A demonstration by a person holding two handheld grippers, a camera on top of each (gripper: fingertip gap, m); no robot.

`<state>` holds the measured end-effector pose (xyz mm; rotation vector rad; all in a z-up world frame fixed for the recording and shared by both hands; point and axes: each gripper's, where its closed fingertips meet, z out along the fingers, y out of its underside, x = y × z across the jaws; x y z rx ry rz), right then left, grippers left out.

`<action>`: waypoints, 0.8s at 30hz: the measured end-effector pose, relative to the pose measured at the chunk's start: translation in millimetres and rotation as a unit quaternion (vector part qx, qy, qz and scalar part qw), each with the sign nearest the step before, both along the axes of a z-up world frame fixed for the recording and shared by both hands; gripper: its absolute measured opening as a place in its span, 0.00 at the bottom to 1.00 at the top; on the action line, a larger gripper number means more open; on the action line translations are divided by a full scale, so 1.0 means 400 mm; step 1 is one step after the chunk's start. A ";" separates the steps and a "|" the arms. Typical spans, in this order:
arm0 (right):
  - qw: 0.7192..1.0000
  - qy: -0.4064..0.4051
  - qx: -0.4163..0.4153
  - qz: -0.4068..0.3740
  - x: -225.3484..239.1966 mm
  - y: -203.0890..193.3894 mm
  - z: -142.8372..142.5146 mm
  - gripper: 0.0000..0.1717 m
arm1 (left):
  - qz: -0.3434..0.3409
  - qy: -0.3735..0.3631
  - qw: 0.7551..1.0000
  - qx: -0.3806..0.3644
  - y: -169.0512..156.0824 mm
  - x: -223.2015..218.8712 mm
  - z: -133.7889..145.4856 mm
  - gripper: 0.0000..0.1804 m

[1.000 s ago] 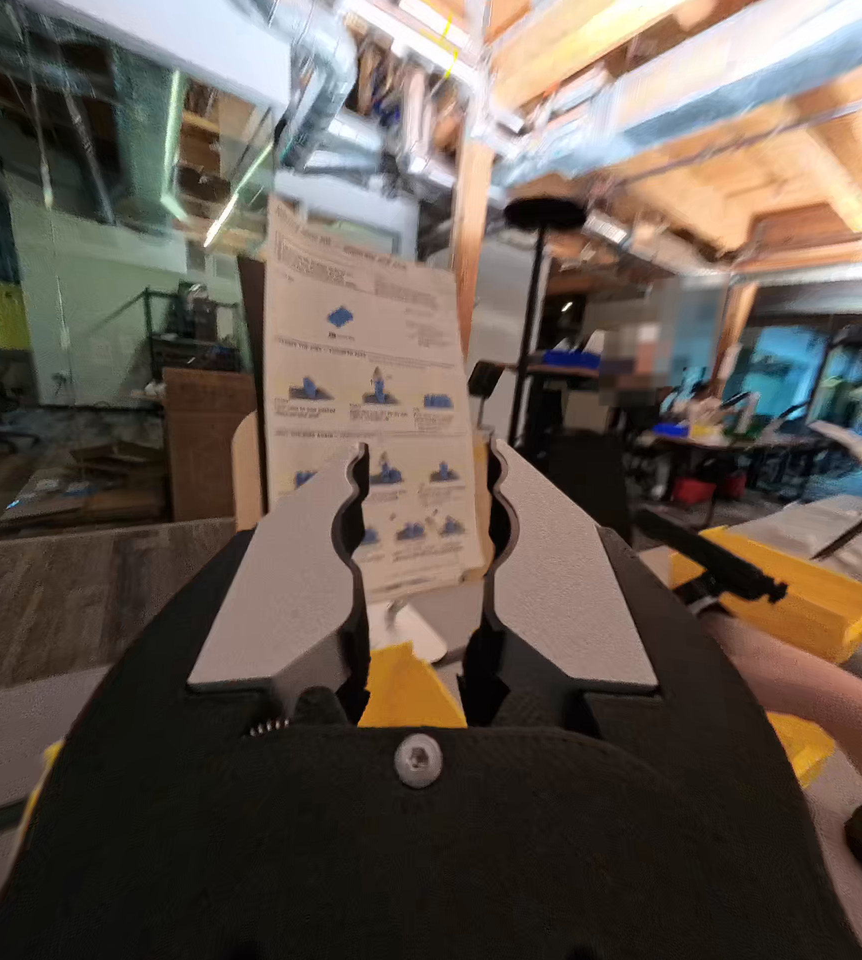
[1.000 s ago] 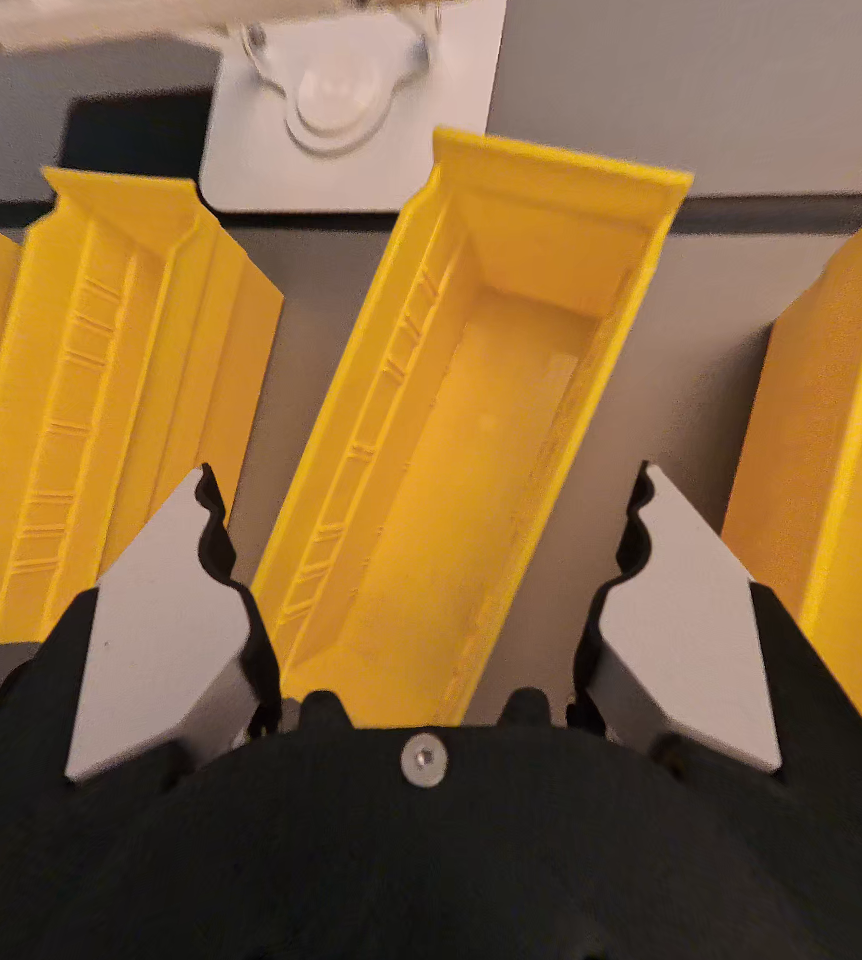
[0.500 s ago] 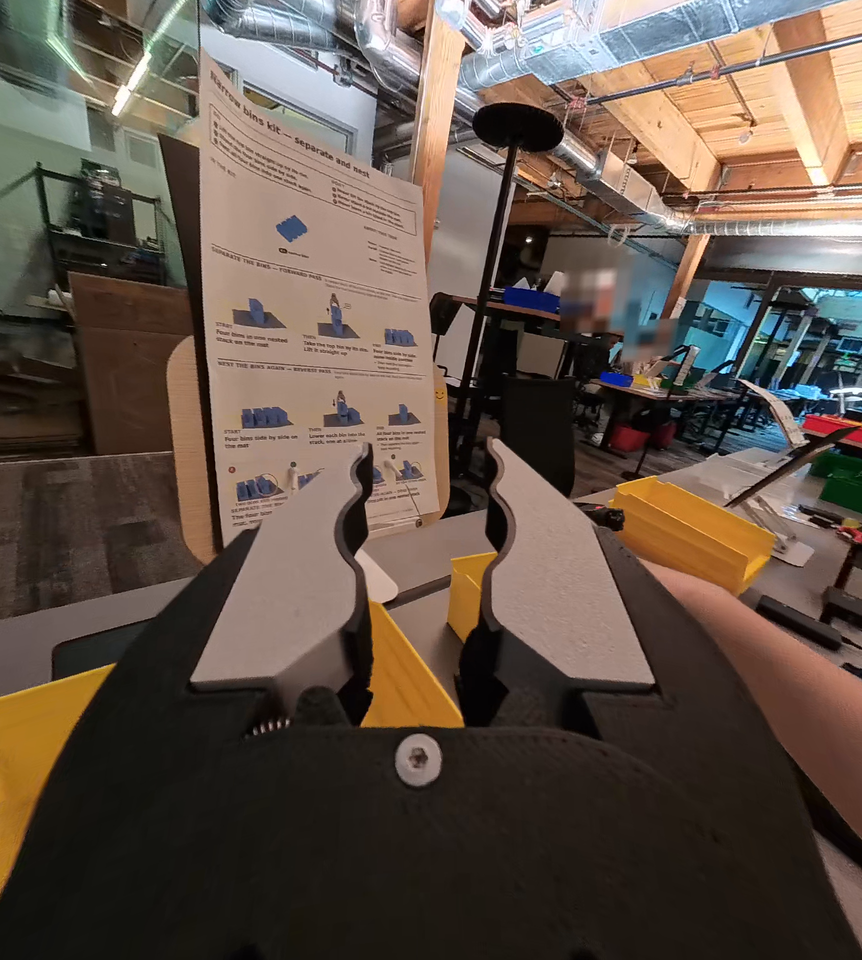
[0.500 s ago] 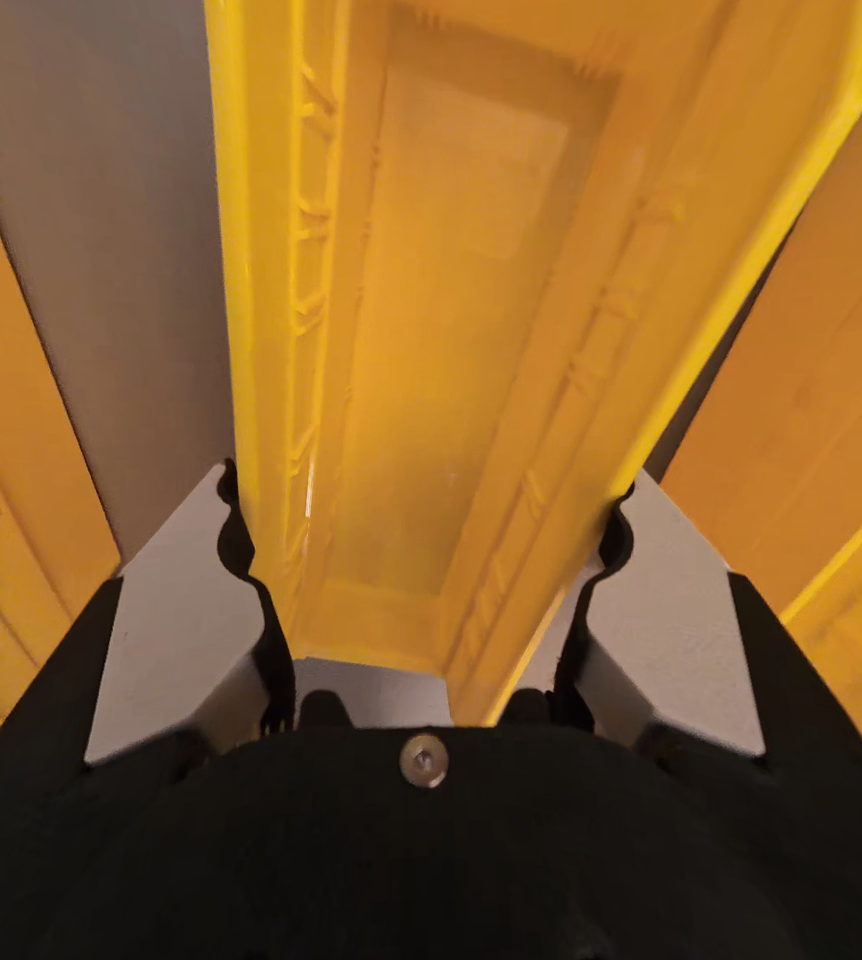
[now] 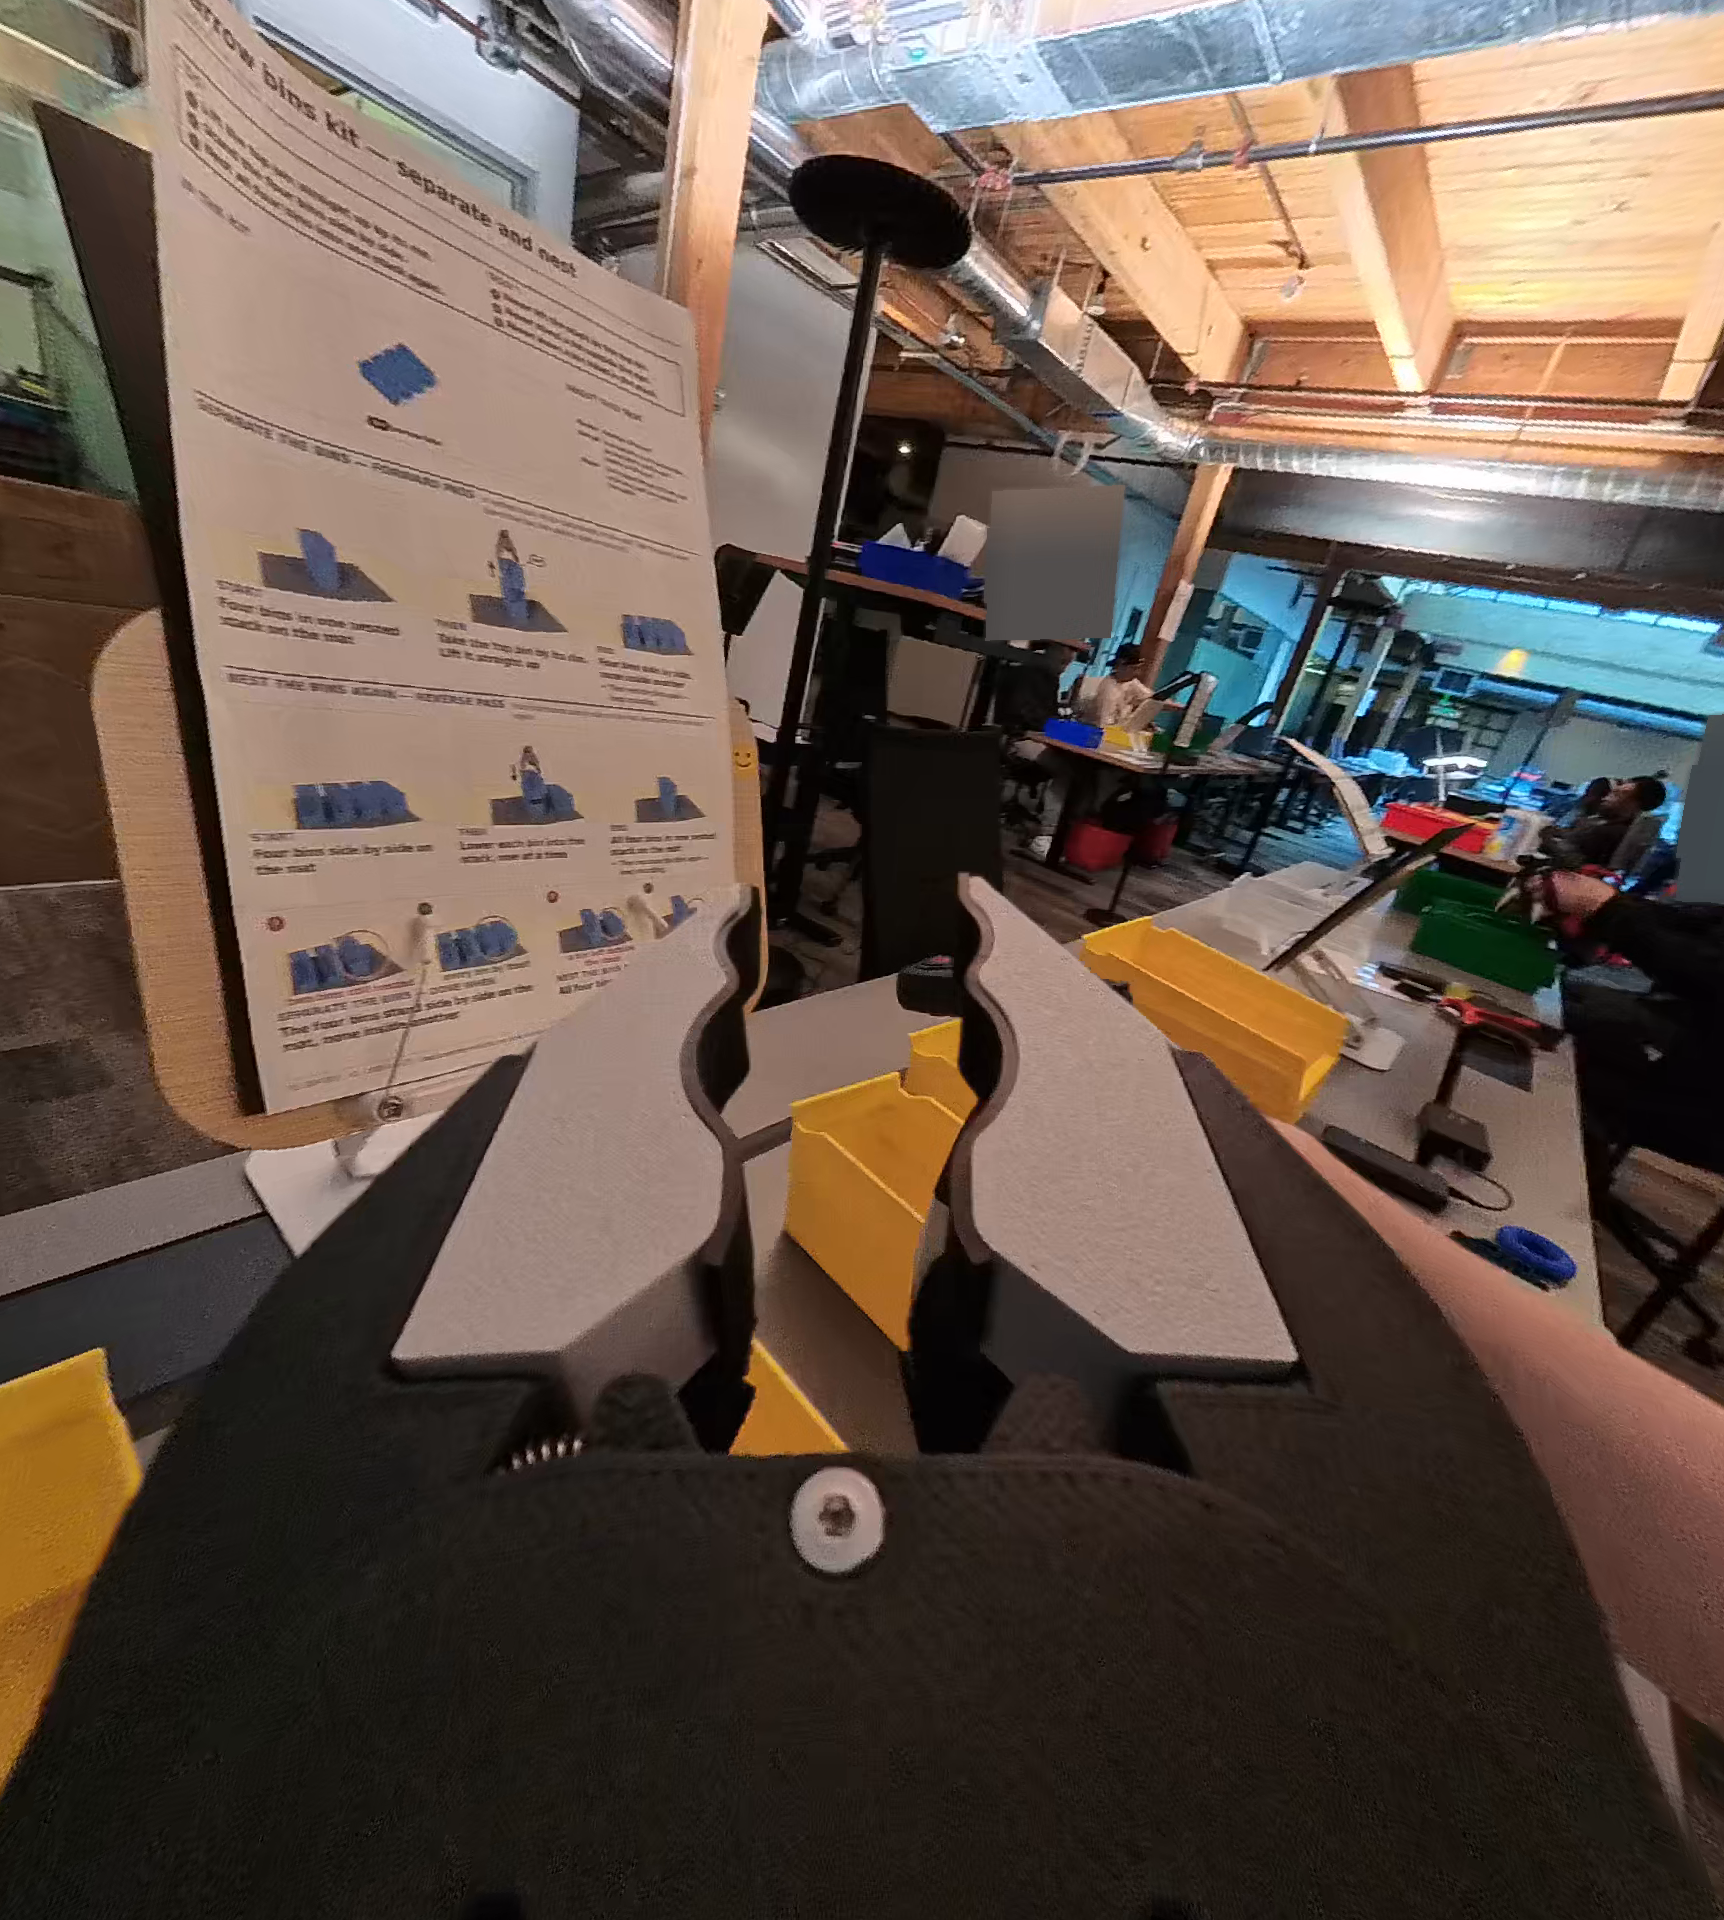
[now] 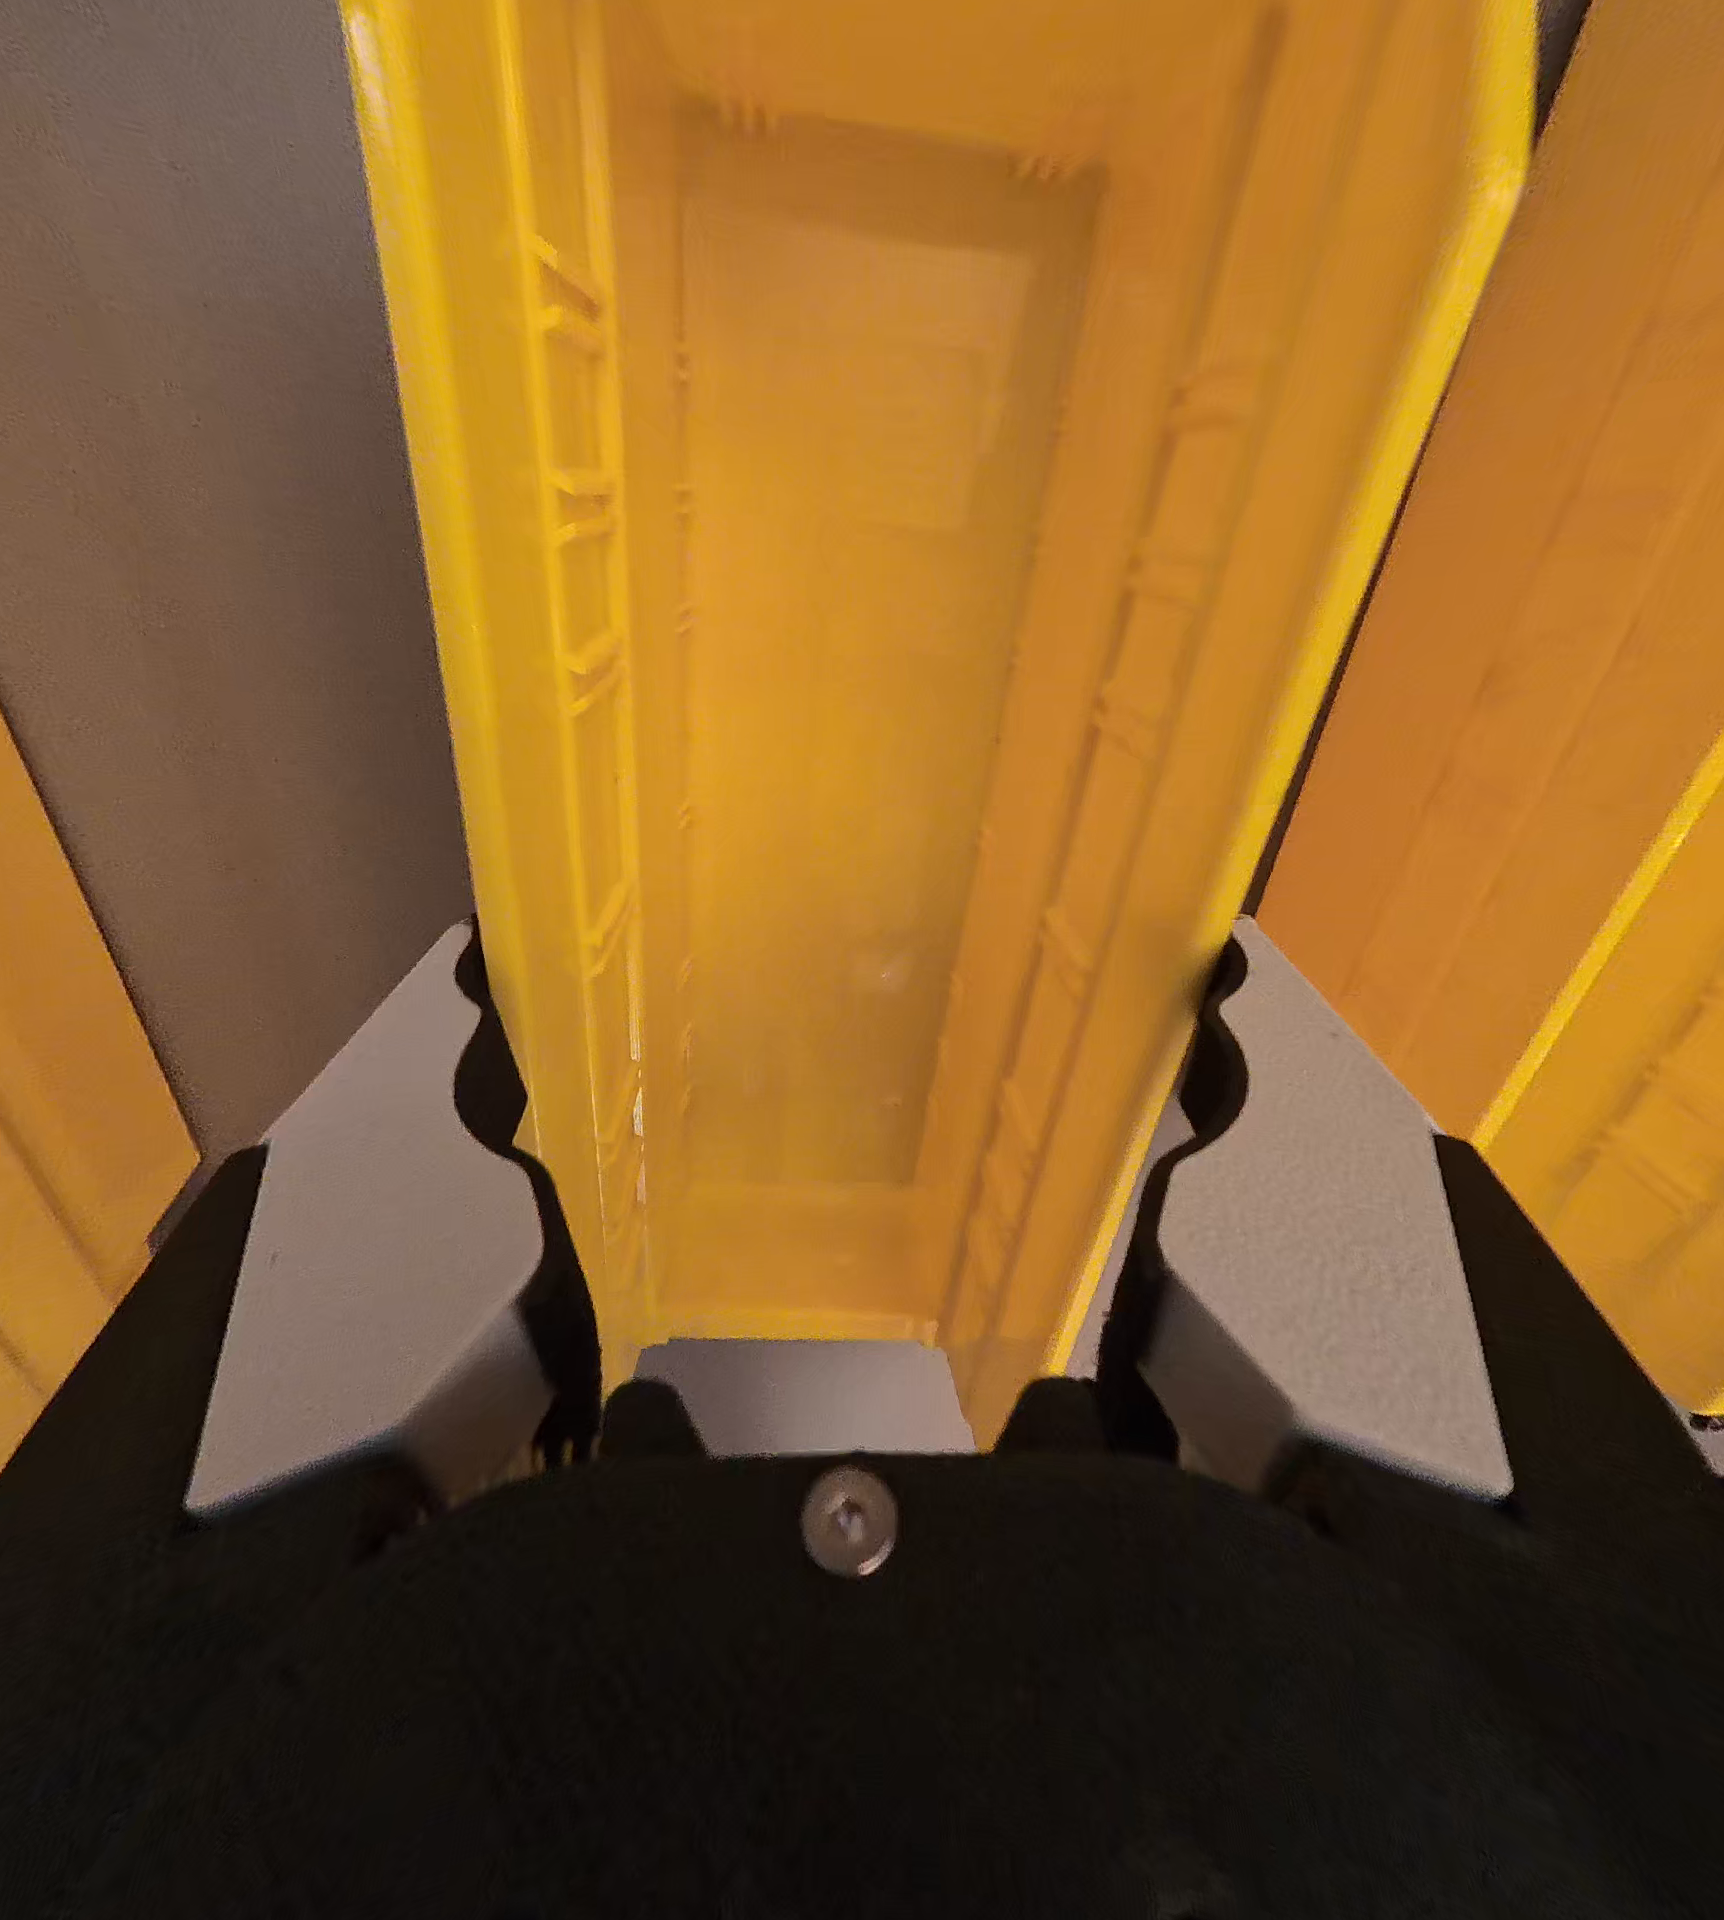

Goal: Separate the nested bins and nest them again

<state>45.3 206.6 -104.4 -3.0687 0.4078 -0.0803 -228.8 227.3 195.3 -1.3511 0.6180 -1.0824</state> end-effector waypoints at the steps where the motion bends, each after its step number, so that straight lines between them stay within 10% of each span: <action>1: 1.000 -0.003 0.006 -0.001 0.001 0.002 -0.001 0.77 | -0.002 0.000 1.000 -0.001 0.000 0.001 -0.001 0.19; 12: 0.994 0.109 0.012 -0.020 -0.012 0.009 0.008 0.73 | -0.020 0.000 1.000 0.005 -0.021 0.014 0.006 0.19; 24: 0.999 0.033 -0.005 0.001 -0.006 0.005 -0.013 0.76 | -0.034 0.011 0.999 0.011 -0.046 0.037 0.008 0.19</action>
